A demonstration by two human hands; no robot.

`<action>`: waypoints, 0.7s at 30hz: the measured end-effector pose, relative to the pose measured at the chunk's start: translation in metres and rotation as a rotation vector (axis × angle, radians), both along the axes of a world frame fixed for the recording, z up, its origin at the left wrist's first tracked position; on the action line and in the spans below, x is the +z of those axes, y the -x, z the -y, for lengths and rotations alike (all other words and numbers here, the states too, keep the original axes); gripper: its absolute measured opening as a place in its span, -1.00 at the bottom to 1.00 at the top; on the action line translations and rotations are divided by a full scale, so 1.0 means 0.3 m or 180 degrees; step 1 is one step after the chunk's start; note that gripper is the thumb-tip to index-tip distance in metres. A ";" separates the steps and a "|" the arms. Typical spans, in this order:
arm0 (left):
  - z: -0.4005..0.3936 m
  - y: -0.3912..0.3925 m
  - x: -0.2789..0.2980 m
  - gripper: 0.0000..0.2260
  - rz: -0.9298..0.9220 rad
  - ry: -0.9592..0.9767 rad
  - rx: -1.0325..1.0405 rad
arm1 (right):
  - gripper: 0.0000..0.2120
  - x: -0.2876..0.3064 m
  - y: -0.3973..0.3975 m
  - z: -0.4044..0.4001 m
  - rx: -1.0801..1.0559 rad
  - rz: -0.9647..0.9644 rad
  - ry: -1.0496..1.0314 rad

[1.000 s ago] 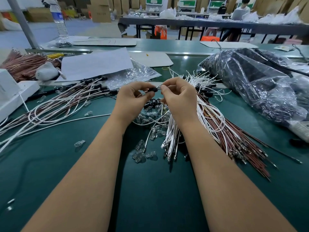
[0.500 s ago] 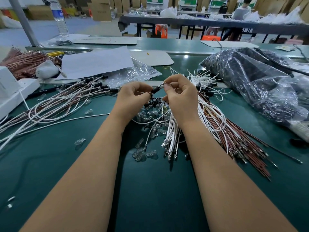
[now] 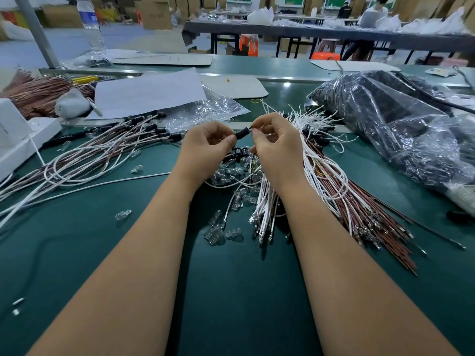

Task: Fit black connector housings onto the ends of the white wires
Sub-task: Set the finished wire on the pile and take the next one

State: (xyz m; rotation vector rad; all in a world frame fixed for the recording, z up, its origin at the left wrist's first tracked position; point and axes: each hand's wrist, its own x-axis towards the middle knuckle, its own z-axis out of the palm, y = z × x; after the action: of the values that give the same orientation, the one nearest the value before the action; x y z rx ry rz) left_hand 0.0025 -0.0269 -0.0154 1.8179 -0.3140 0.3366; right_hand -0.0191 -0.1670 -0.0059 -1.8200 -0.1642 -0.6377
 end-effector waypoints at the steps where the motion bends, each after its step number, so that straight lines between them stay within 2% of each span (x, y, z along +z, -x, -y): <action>1: -0.002 -0.002 -0.002 -0.84 0.0021 0.0002 0.0026 | -0.81 -0.001 0.000 0.001 0.0014 -0.0010 -0.0022; 3: -0.005 -0.003 -0.003 -0.84 0.0051 -0.0031 0.0047 | -0.85 -0.002 -0.001 0.003 0.0014 -0.0020 -0.0019; 16: 0.000 0.005 0.005 -0.84 0.0011 0.0031 0.0030 | -0.83 -0.019 -0.018 0.004 -0.0163 0.0117 0.0307; 21: 0.008 0.015 0.010 -0.93 0.0022 0.0012 0.0047 | -0.87 -0.025 -0.024 0.013 -0.0291 0.0104 0.0523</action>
State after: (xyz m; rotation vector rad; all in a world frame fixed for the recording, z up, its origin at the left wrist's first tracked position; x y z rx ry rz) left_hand -0.0020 -0.0292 -0.0123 1.8165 -0.3049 0.3537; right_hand -0.0117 -0.1708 -0.0135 -1.9849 -0.1597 -0.7367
